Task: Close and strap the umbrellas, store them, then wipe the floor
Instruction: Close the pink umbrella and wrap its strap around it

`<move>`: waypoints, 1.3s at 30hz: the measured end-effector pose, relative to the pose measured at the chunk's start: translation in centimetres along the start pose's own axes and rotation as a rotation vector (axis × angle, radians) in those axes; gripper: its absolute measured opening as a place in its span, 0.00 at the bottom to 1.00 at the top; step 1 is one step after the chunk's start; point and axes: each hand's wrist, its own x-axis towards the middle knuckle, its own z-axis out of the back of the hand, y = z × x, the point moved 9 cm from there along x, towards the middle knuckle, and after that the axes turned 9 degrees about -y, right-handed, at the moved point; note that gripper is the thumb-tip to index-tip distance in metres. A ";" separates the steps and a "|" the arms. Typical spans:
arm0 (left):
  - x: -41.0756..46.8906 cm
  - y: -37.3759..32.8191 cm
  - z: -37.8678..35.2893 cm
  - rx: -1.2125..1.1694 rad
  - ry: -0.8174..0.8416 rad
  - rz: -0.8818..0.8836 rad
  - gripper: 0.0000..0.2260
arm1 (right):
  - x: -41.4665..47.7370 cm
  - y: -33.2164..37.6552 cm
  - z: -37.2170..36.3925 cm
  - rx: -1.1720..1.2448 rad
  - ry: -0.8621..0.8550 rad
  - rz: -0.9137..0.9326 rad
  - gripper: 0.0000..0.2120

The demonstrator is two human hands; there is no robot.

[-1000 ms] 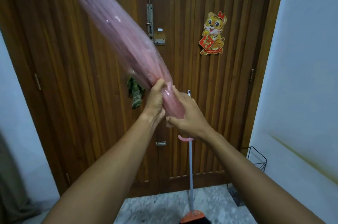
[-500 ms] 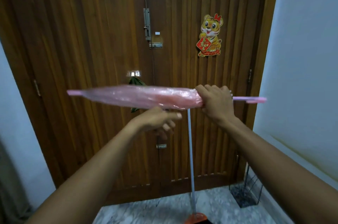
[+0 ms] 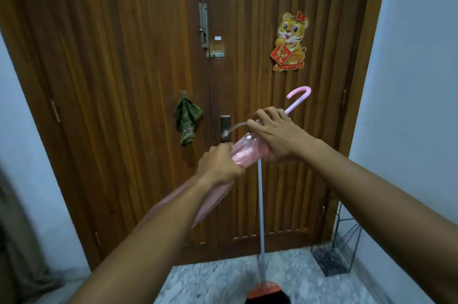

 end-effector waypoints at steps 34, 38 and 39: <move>1.8 4.7 4.2 -0.857 -0.179 0.344 0.42 | -4.3 -0.7 0.2 1.023 -0.609 -1.042 0.09; 2.0 4.5 4.2 -0.851 -0.174 0.358 0.42 | -3.2 -0.1 0.7 1.213 -0.612 -0.934 0.08; 2.1 4.5 4.2 -0.855 -0.183 0.359 0.43 | -2.9 0.1 1.0 1.242 -0.606 -0.907 0.09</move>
